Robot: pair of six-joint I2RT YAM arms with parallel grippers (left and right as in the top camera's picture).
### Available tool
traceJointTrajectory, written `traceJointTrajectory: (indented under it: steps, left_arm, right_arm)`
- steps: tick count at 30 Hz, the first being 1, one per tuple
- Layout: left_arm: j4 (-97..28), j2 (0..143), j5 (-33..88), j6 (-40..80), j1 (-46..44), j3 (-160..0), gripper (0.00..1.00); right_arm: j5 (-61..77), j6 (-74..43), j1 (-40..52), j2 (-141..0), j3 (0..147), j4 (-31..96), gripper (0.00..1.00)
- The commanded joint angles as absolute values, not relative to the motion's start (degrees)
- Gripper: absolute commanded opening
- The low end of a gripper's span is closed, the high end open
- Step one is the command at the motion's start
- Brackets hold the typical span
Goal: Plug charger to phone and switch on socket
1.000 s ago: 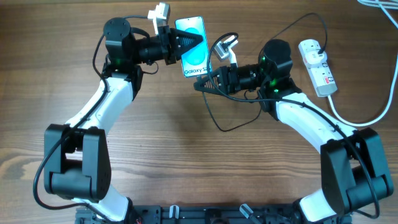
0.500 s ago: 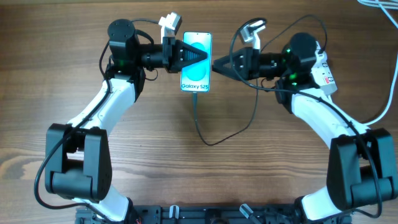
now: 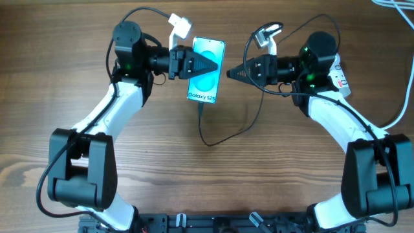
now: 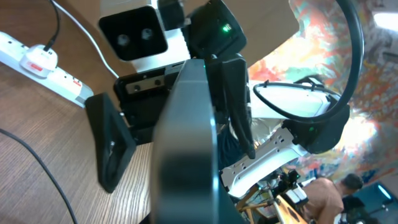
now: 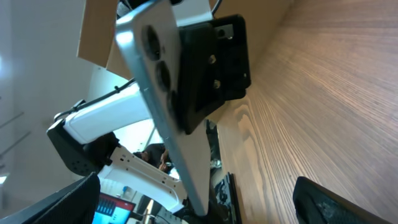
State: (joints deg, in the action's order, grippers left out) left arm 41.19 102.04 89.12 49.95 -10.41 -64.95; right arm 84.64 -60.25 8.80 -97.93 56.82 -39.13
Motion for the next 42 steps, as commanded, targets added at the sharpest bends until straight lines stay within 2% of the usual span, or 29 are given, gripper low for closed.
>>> traceJointTrajectory:
  steps: [1,7,10,17,20,23,27,33,39,42]
  left_arm:
    - [41.6,100.9,90.3,48.1,-11.4,-64.9,0.04]
    - [34.5,102.0,89.5,48.1,-11.4,-64.9,0.04]
    - [26.7,104.3,84.7,47.9,-11.4,-64.8,0.04]
    - [-1.6,108.7,52.0,40.2,-11.4,-64.8,0.04]
    - [-12.6,108.7,37.9,36.1,-11.5,-64.8,0.04]
    - [-20.6,108.7,29.6,31.1,-11.5,-64.8,0.04]
    - [-24.4,108.7,22.5,28.7,-11.5,-64.8,0.04]
    - [-24.0,108.8,16.1,27.2,-11.5,-64.8,0.04]
    - [-25.0,108.9,15.1,27.2,-11.5,-64.8,0.05]
    - [-25.1,108.9,15.1,27.2,-11.5,-64.8,0.12]
  right_arm:
    - [85.9,-56.8,8.8,-97.7,57.7,-38.0,1.0]
    - [85.9,-53.8,8.8,-97.7,57.6,-38.0,1.0]
    - [85.8,-53.8,8.8,-97.7,57.6,-36.6,1.0]
    - [85.2,-50.0,8.8,-98.0,57.6,-35.0,1.0]
    - [78.8,-41.6,8.7,-98.1,57.6,-24.8,1.0]
    - [58.5,-31.4,8.8,-98.1,57.6,-5.0,1.0]
    - [41.5,-26.5,8.8,-98.1,57.6,5.5,1.0]
    - [26.7,-23.4,8.8,-98.1,57.6,7.9,1.0]
    - [21.2,-23.4,8.8,-98.1,57.6,11.7,1.0]
    - [21.2,-23.4,8.8,-98.1,57.6,12.3,1.0]
